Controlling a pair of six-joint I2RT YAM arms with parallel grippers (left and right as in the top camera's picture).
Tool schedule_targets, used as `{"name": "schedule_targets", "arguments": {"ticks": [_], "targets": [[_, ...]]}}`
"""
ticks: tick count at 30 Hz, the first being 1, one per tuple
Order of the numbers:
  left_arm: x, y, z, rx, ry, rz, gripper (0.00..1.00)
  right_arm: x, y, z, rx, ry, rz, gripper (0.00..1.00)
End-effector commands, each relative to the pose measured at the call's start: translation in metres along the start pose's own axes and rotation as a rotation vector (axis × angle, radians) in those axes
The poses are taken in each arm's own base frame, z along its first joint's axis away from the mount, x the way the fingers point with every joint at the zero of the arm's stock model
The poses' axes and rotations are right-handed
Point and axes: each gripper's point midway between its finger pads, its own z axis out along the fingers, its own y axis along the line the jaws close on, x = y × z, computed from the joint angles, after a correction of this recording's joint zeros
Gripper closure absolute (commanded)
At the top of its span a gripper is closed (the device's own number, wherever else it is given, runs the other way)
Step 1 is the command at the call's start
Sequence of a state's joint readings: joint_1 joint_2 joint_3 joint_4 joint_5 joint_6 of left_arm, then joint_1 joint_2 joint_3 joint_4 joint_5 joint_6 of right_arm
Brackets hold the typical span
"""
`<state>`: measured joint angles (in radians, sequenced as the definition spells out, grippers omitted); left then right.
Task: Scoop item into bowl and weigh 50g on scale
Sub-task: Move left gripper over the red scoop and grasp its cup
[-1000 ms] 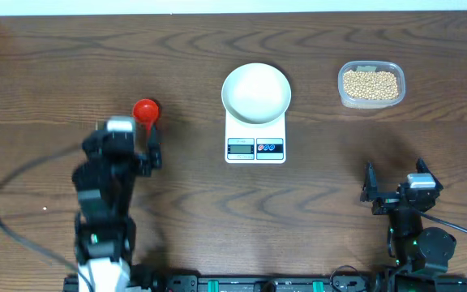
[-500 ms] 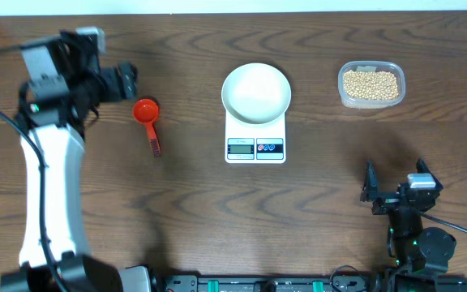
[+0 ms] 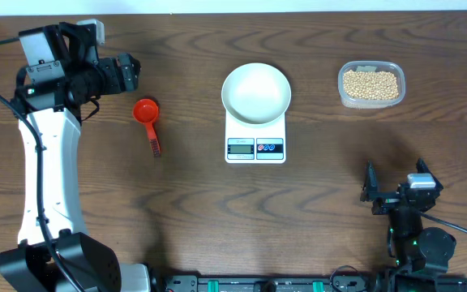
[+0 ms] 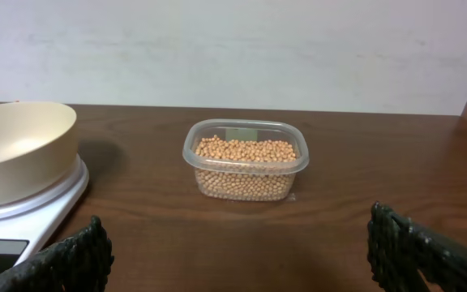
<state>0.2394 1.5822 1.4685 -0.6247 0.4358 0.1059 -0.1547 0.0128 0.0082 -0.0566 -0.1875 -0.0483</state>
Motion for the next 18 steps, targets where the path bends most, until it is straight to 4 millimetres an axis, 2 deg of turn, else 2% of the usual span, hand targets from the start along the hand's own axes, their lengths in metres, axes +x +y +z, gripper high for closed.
{"name": "schedule_targets", "arguments": {"ticks": [1,3,5,9,16,18], "targets": [[0.001,0.016,0.008,-0.077,0.015,-0.115,0.07,0.002,0.004,0.0,-0.015,0.004,-0.005,0.01],[0.013,0.04,0.017,-0.193,0.054,-0.2,0.07,0.002,0.004,0.0,-0.015,0.003,-0.005,0.01],[0.024,0.051,0.026,-0.237,0.093,-0.248,0.07,0.002,0.004,0.0,-0.015,0.004,-0.005,0.01],[0.047,0.057,0.047,-0.243,0.182,-0.295,0.12,0.002,0.004,0.0,-0.015,0.004,-0.005,0.01],[0.076,0.069,0.078,-0.249,0.284,-0.313,0.19,0.002,0.004,0.0,-0.015,0.004,-0.005,0.01],[0.086,0.073,0.089,-0.251,0.316,-0.318,0.26,0.002,0.004,0.0,-0.015,0.004,-0.005,0.01]]}}
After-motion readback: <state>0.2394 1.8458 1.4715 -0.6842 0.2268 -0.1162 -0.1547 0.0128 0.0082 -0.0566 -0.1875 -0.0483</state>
